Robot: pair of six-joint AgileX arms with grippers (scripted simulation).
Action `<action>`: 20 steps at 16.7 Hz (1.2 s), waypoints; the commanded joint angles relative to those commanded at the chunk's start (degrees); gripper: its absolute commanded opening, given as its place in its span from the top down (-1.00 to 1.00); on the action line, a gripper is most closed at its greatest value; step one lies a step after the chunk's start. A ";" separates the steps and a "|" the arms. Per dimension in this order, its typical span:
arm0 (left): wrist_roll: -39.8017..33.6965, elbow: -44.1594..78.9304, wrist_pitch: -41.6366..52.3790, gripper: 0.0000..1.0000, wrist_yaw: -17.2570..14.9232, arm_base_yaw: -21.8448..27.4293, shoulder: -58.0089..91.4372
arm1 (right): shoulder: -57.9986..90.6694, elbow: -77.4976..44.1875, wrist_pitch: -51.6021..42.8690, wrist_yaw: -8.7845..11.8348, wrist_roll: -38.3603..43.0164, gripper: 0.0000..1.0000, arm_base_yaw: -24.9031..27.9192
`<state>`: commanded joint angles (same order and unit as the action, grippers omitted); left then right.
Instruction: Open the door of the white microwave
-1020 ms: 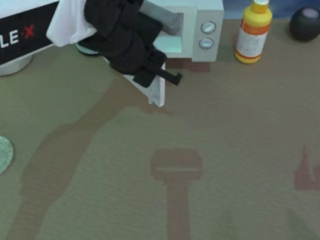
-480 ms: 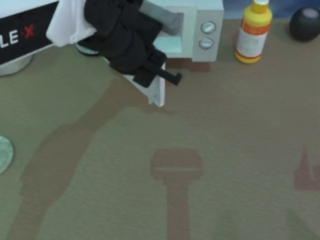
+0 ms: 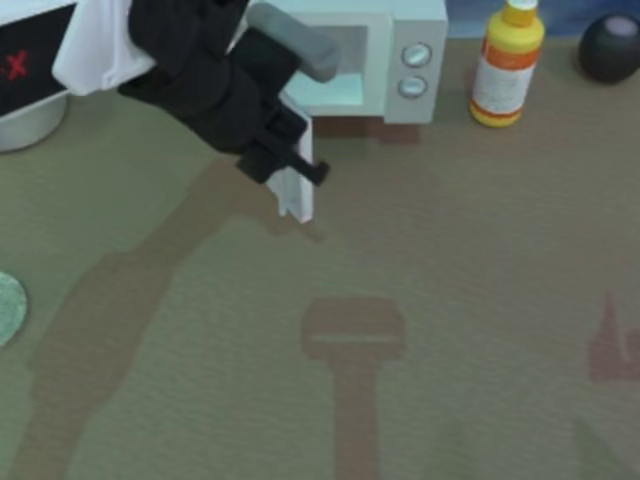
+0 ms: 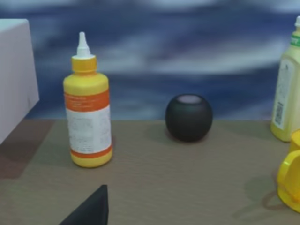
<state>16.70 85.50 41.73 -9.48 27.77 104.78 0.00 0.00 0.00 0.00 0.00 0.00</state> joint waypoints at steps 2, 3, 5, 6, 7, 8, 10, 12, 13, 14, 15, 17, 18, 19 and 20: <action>0.87 -0.38 0.05 1.00 -0.48 -0.35 -0.32 | 0.00 0.00 0.00 0.00 0.00 -1.00 0.00; 0.87 -0.38 0.05 1.00 -0.48 -0.35 -0.32 | 0.00 0.00 0.00 0.00 0.00 -1.00 0.00; 0.87 -0.38 0.05 1.00 -0.48 -0.35 -0.32 | 0.00 0.00 0.00 0.00 0.00 -1.00 0.00; 0.87 -0.38 0.05 1.00 -0.48 -0.35 -0.32 | 0.00 0.00 0.00 0.00 0.00 -1.00 0.00; 0.87 -0.38 0.05 1.00 -0.48 -0.35 -0.32 | 0.00 0.00 0.00 0.00 0.00 -1.00 0.00; 0.87 -0.38 0.05 1.00 -0.48 -0.35 -0.32 | 0.00 0.00 0.00 0.00 0.00 -1.00 0.00; 0.87 -0.38 0.05 1.00 -0.48 -0.35 -0.32 | 0.00 0.00 0.00 0.00 0.00 -1.00 0.00; 0.87 -0.38 0.05 1.00 -0.48 -0.35 -0.32 | 0.00 0.00 0.00 0.00 0.00 -1.00 0.00; 0.87 -0.38 0.05 1.00 -0.48 -0.35 -0.32 | 0.00 0.00 0.00 0.00 0.00 -1.00 0.00; 0.87 -0.38 0.05 1.00 -0.48 -0.35 -0.32 | 0.00 0.00 0.00 0.00 0.00 -1.00 0.00; 0.87 -0.38 0.05 1.00 -0.48 -0.35 -0.32 | 0.00 0.00 0.00 0.00 0.00 -1.00 0.00; 0.87 -0.38 0.05 1.00 -0.48 -0.35 -0.32 | 0.00 0.00 0.00 0.00 0.00 -1.00 0.00; 0.87 -0.38 0.05 1.00 -0.48 -0.35 -0.32 | 0.00 0.00 0.00 0.00 0.00 -1.00 0.00; 0.87 -0.38 0.05 1.00 -0.48 -0.35 -0.32 | 0.00 0.00 0.00 0.00 0.00 -1.00 0.00; 0.87 -0.38 0.05 1.00 -0.48 -0.35 -0.32 | 0.00 0.00 0.00 0.00 0.00 -1.00 0.00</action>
<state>17.57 85.12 41.78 -9.96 27.43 104.46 0.00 0.00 0.00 0.00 0.00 0.00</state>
